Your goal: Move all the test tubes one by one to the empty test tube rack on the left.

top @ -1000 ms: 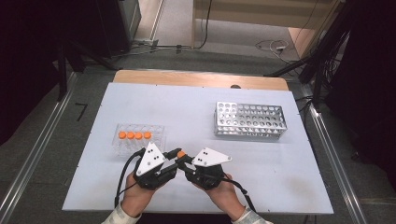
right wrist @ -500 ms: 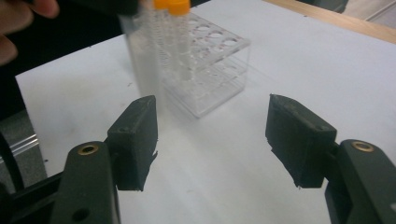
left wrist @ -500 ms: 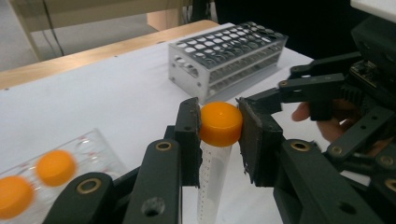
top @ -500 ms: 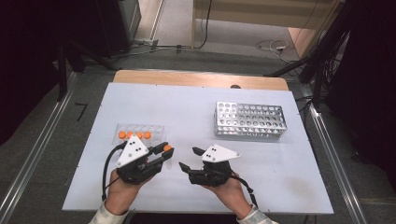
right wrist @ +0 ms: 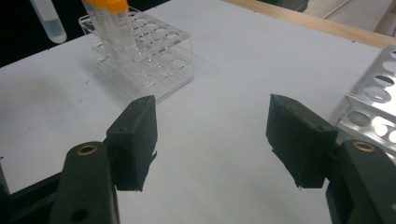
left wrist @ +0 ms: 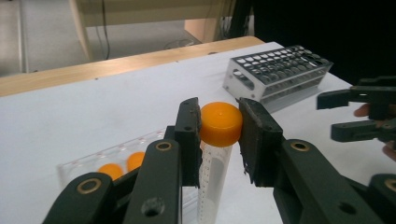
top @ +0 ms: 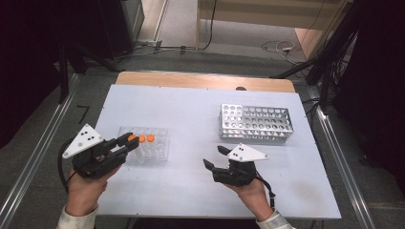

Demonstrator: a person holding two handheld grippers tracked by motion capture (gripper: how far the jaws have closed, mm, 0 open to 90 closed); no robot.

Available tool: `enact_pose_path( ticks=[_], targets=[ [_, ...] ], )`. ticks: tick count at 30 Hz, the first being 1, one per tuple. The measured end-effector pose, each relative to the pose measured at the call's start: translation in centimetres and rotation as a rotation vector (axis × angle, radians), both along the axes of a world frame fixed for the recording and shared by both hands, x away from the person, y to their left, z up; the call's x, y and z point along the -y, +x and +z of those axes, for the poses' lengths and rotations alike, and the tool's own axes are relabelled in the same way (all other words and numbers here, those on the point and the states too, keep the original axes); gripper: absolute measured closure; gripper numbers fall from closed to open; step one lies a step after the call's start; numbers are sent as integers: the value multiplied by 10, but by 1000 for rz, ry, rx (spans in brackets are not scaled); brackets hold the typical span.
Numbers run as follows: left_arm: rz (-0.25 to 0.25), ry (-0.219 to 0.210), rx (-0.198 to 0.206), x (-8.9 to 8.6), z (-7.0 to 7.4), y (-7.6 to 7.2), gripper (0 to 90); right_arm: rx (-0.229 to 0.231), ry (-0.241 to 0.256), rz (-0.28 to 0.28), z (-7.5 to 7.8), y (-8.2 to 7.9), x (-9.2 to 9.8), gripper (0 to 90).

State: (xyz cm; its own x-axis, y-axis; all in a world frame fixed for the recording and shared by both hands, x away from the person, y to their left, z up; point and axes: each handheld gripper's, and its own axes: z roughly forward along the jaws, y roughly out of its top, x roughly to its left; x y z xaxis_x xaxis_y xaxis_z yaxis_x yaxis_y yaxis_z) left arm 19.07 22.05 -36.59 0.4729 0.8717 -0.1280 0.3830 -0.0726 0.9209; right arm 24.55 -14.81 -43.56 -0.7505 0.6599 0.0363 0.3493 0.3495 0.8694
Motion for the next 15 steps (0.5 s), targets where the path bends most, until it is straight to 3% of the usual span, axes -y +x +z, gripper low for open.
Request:
enact_pose_path(
  ticks=[15],
  targets=[
    [155, 28, 4, -32, -7, 9, 699, 1, 9, -78, 1, 6, 32, 323]
  ],
)
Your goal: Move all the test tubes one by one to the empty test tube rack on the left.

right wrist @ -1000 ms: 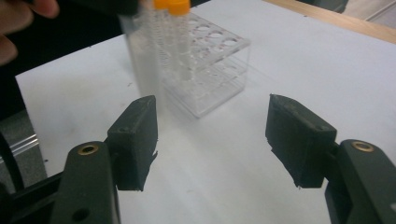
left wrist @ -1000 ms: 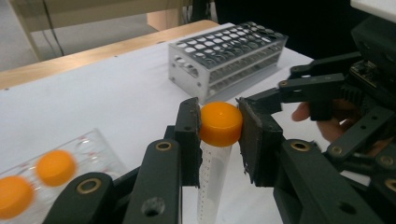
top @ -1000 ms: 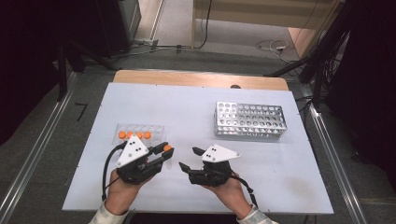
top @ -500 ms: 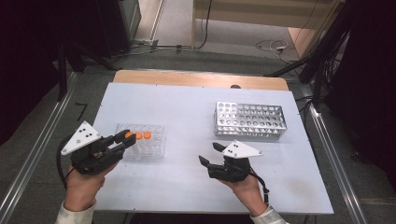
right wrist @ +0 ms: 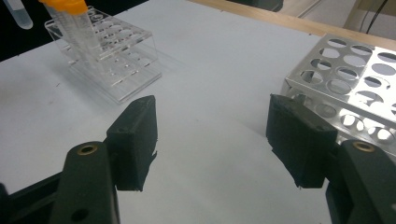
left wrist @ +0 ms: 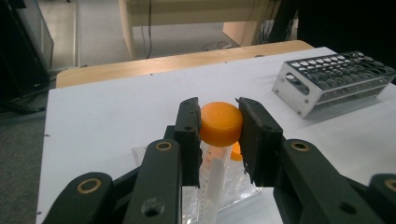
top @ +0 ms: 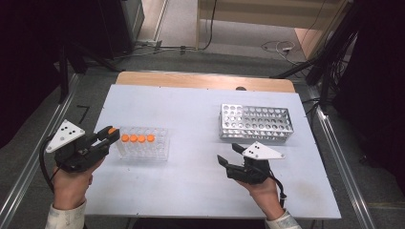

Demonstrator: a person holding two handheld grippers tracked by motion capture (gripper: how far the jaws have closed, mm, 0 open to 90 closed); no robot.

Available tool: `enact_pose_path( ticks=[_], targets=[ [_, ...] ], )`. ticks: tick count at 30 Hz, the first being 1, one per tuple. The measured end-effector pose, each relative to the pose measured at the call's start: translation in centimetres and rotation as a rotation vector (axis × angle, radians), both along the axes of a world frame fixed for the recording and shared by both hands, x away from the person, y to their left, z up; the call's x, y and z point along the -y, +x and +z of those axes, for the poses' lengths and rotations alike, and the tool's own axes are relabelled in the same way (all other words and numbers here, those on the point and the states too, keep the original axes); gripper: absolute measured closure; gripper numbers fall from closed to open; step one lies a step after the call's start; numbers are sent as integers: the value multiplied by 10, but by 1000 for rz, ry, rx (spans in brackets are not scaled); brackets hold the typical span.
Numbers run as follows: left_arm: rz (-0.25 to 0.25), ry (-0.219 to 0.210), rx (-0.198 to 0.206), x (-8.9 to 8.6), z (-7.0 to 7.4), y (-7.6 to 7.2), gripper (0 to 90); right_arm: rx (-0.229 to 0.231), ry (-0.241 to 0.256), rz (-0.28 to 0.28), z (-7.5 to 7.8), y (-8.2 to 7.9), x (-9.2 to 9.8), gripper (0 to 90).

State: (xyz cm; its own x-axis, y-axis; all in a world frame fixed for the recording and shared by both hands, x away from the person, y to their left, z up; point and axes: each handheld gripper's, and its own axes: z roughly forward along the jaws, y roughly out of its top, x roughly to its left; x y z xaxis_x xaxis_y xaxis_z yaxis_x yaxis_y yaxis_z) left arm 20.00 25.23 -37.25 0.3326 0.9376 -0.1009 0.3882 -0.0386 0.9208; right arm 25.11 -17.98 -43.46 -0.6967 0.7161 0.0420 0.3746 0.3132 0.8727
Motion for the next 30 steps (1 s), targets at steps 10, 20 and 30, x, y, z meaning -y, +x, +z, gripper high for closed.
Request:
enact_pose_path(
  ticks=[10, 20, 30],
  targets=[
    [69, -3, 28, -7, -6, 9, 699, -8, -11, -34, -4, 4, 9, 323],
    [100, -8, 47, -9, -16, 20, 698, -7, -4, -50, -3, 4, 15, 323],
    [109, 16, 23, -6, -28, 24, 698, -5, -3, -55, -3, 4, 18, 323]
  ],
)
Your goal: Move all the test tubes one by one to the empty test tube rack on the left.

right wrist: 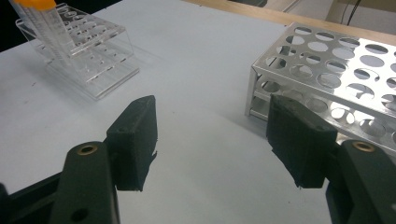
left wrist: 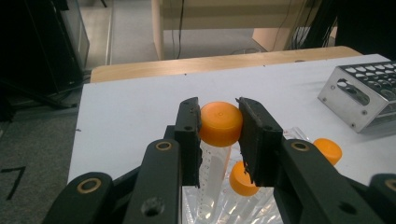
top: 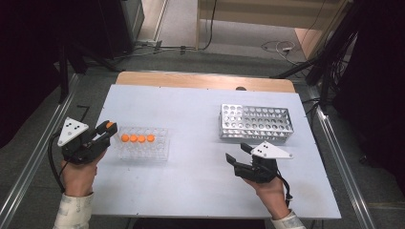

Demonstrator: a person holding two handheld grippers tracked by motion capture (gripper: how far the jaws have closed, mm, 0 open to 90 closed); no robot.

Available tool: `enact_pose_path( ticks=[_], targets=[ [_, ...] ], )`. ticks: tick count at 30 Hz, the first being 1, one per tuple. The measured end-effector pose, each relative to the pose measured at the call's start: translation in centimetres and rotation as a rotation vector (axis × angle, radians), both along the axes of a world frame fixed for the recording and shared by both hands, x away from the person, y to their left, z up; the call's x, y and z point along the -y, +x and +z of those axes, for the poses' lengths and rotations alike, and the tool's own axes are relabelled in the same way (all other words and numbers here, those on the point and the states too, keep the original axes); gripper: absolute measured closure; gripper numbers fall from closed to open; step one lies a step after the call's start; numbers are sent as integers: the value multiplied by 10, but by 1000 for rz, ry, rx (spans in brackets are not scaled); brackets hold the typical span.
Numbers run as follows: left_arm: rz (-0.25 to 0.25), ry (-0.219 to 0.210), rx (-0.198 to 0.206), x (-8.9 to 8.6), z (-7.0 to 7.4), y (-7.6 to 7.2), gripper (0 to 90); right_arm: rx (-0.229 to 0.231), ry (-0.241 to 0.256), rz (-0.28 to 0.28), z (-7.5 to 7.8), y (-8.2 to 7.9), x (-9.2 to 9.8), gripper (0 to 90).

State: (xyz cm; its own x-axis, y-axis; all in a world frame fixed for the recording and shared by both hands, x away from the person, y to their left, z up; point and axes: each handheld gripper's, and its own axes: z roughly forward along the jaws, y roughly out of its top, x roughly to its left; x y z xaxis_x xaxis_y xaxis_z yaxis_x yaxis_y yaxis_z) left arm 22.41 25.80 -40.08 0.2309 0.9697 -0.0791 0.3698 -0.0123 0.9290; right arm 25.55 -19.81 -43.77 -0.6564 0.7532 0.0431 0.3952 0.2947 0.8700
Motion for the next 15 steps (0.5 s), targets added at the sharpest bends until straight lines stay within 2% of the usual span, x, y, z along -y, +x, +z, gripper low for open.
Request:
enact_pose_path(
  ticks=[15],
  targets=[
    [5, 16, -5, 5, -11, -4, 693, 0, -1, -2, 0, 0, 0, 323]
  ],
)
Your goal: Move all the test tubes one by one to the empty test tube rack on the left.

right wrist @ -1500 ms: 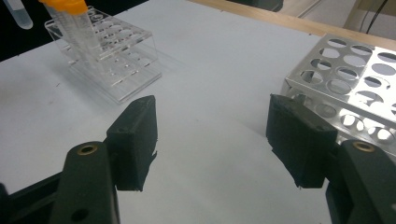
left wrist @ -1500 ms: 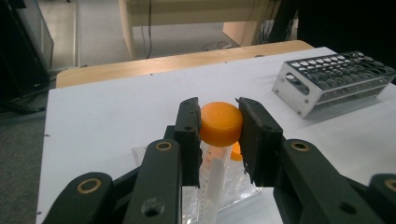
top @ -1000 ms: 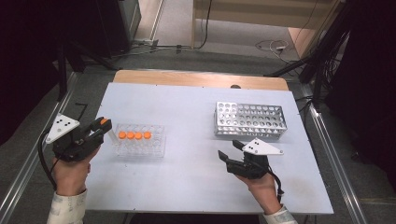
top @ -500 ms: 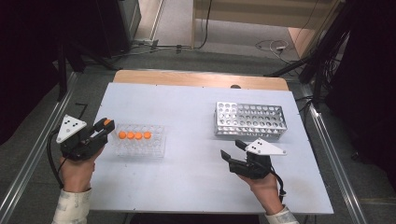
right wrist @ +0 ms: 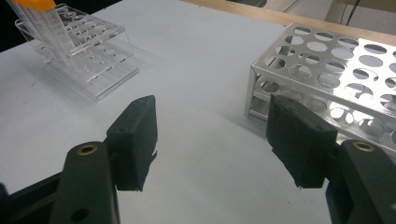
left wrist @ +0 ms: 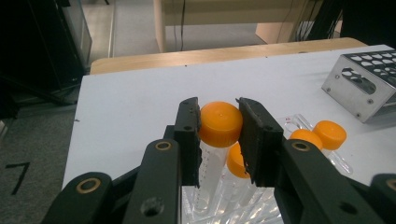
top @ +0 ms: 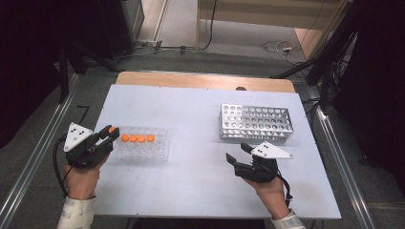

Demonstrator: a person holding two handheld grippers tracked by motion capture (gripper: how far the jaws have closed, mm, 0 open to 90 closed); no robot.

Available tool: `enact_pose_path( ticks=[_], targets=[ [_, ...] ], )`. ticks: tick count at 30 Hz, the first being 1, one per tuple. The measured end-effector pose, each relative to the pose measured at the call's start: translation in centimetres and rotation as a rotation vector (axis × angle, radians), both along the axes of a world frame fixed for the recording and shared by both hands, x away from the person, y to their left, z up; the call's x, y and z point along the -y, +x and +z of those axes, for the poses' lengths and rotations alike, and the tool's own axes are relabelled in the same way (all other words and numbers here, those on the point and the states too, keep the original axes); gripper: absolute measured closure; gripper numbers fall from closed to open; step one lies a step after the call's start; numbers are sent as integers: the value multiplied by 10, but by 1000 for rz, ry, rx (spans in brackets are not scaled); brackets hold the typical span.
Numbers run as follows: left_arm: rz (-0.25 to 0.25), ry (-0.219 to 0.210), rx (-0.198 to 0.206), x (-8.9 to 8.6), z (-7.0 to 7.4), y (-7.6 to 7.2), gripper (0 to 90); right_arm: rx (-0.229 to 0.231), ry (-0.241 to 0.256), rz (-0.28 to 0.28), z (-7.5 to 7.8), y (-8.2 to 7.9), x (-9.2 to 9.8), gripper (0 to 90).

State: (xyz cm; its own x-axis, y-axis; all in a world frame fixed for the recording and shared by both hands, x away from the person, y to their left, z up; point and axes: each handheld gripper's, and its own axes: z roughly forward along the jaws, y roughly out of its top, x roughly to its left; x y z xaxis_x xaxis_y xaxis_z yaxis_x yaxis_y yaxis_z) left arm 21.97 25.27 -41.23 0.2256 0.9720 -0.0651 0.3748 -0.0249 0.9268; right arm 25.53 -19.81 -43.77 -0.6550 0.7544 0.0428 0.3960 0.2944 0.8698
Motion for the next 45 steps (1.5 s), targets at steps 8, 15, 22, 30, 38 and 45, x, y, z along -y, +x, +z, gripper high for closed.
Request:
enact_pose_path(
  ticks=[8, 15, 22, 30, 38, 45],
  targets=[
    [-7, -27, -15, 0, -1, 0, 623, 0, 2, -2, 1, 0, 1, 323],
    [-18, -57, -3, -2, 1, -2, 582, 1, 3, -15, 1, 0, 7, 323],
    [-33, -78, 2, -1, 4, -6, 530, 4, 10, -58, 0, 1, 22, 323],
    [-36, -84, 11, 0, 5, -14, 413, -2, 3, -120, -4, 3, 44, 323],
    [-34, -81, 16, 3, -2, -29, 334, -1, 2, -166, -5, 1, 64, 321],
    [-31, -74, 3, -1, -16, -47, 322, 3, 6, -207, -7, -2, 84, 321]
  ],
)
